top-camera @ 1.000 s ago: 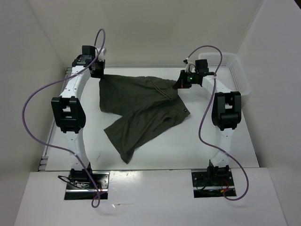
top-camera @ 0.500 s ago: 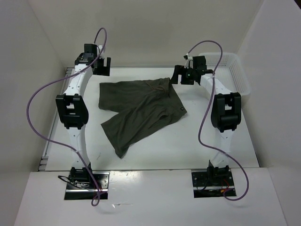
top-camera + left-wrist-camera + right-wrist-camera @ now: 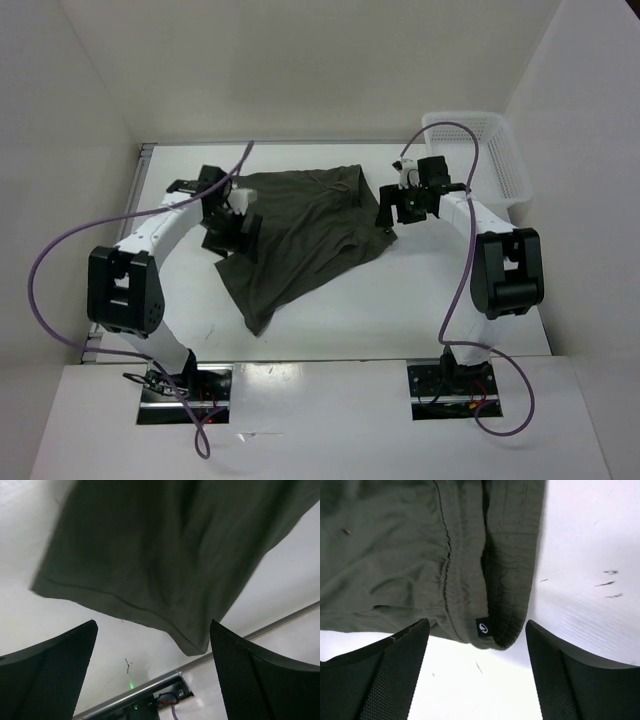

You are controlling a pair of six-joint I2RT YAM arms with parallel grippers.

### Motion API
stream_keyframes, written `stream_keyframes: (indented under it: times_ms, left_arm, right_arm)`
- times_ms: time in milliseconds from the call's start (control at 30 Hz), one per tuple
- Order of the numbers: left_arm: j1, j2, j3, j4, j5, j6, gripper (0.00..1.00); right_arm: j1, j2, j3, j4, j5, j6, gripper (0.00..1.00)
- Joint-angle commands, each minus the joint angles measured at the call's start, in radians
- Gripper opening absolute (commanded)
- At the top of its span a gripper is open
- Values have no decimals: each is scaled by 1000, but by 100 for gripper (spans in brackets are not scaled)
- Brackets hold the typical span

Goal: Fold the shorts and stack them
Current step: Flatten the shorts out

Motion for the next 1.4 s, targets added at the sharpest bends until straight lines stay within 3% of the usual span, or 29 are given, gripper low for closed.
stream_keyframes:
  times_ms: [0,100,333,533,567,600,700,800,867,967,1100,1233,1300,1333,1367]
  left_arm:
    - [3,55,-77,72,35,3,100]
    - [3,127,-63,95,24,3,100]
    - [3,176,-111,236,-267,3,100]
    - [21,253,-101,298,-268,3,97]
    - [21,273,-101,310,-257,3,91]
    - [21,308,-77,310,-243,3,70]
    - [21,352,-49,301,-183,3,49]
    - [21,386,-38,291,-160,3,13]
    - [21,400,-9,302,-171,3,0]
    - [30,440,52,311,-232,3,0]
    - [75,484,315,333,-317,3,0]
    - [100,536,519,324,-335,3,3]
    - [100,549,540,296,-324,3,19]
    - [100,529,540,296,-324,3,38]
    - [100,511,505,296,-324,3,66]
  right_arm:
    - [8,25,-8,32,-32,-47,84]
    - [18,34,-8,44,-32,-47,83]
    - [27,43,-82,87,-20,-56,74]
    - [45,80,-82,78,-20,-107,63]
    - [56,80,-69,78,-20,-118,60]
    - [56,94,-60,69,-20,-144,58]
    - [67,117,-28,59,-20,-164,50]
    - [76,126,-8,59,-20,-173,41]
    - [76,135,1,50,-20,-182,37]
    - [88,135,10,39,-32,-208,27]
    - [134,145,33,16,-90,-218,12]
    - [173,136,44,16,-123,-175,13]
    - [173,126,44,16,-133,-166,31]
    - [173,113,35,16,-143,-165,39]
    - [173,103,35,16,-143,-152,52]
